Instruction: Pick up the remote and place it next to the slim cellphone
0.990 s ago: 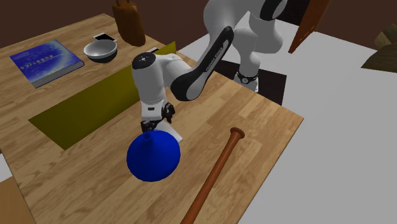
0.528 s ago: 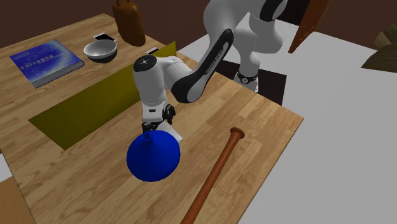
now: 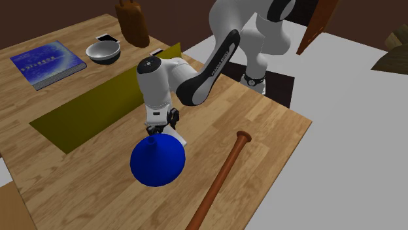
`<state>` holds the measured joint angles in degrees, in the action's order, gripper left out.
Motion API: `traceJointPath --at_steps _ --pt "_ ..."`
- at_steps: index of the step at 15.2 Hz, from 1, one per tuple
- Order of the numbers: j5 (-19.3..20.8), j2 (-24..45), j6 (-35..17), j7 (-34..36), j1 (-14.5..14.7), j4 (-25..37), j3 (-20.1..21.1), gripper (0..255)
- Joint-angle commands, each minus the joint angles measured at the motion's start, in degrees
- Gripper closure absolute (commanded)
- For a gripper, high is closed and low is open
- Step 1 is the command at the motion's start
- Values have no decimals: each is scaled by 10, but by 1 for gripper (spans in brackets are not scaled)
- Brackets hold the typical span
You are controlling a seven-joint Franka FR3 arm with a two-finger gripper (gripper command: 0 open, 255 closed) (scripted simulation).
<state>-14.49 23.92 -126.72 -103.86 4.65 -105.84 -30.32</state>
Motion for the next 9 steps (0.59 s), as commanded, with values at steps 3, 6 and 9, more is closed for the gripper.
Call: traceJointPath --at_steps 3,6,9 --pt "0 0 0 0 0 0 0 255" --pt "9 -12 18 5 3 7 -5 255" --pt "17 -24 36 10 6 16 -9 255"
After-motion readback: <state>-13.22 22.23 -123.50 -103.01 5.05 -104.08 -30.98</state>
